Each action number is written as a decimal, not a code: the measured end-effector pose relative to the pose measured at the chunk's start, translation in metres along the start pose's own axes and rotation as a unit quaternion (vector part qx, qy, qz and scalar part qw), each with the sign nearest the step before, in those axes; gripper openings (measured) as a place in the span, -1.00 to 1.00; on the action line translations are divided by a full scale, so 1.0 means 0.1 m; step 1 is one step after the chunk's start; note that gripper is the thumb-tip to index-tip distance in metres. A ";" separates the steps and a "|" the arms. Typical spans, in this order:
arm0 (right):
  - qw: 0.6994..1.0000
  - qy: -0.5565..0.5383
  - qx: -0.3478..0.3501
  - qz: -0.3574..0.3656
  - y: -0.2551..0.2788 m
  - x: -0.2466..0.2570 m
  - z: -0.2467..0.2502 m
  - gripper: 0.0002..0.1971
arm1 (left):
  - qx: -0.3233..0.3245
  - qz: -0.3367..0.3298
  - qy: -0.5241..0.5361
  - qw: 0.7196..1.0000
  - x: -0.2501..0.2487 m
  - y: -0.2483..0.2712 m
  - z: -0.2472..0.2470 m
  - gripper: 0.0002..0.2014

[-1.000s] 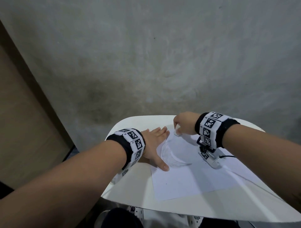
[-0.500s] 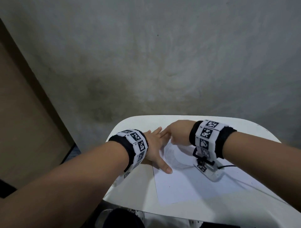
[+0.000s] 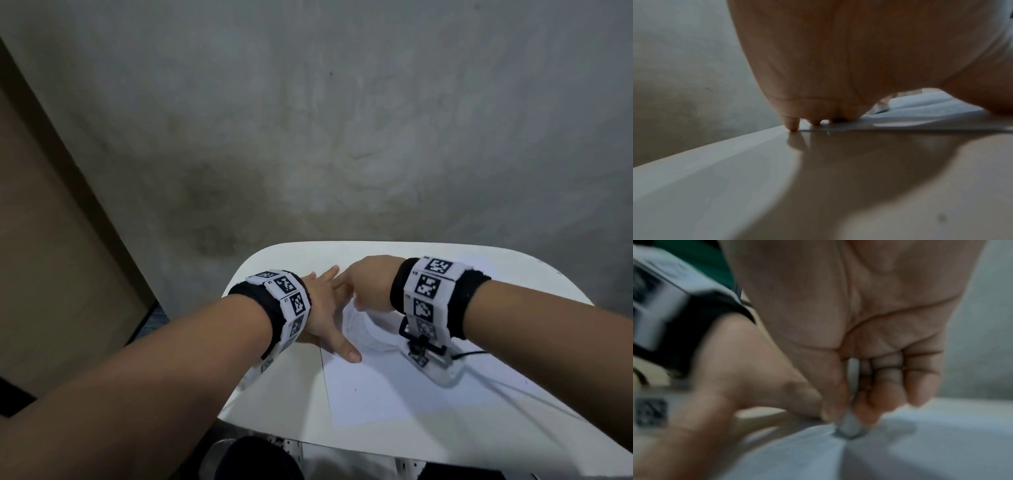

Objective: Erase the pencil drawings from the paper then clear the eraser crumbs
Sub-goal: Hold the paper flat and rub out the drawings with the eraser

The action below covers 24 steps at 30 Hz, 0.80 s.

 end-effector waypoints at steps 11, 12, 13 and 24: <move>0.999 -0.030 -0.005 -0.040 0.08 -0.19 0.03 -0.72 | 0.007 0.007 -0.021 1.000 0.02 -0.05 -0.02 0.33; 0.999 -0.027 -0.010 -0.042 0.08 -0.17 0.04 -0.73 | 0.008 0.009 -0.019 1.000 0.01 -0.03 -0.02 0.33; 0.999 -0.020 -0.011 -0.031 0.09 -0.08 0.05 -0.74 | 0.010 0.012 -0.016 1.000 0.00 -0.02 -0.02 0.30; 1.000 -0.019 0.020 0.003 0.16 0.03 -0.05 -0.69 | 0.008 0.013 -0.010 1.000 0.00 -0.02 -0.01 0.30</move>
Point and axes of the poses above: each hand's wrist, its own y-axis away from the middle knuckle, its own z-axis out of the back of the hand, x = y × z, the point moved 9 cm from there along -y, towards the middle knuckle, and after that the axes turned 14 degrees about y, right-handed, at the moved point
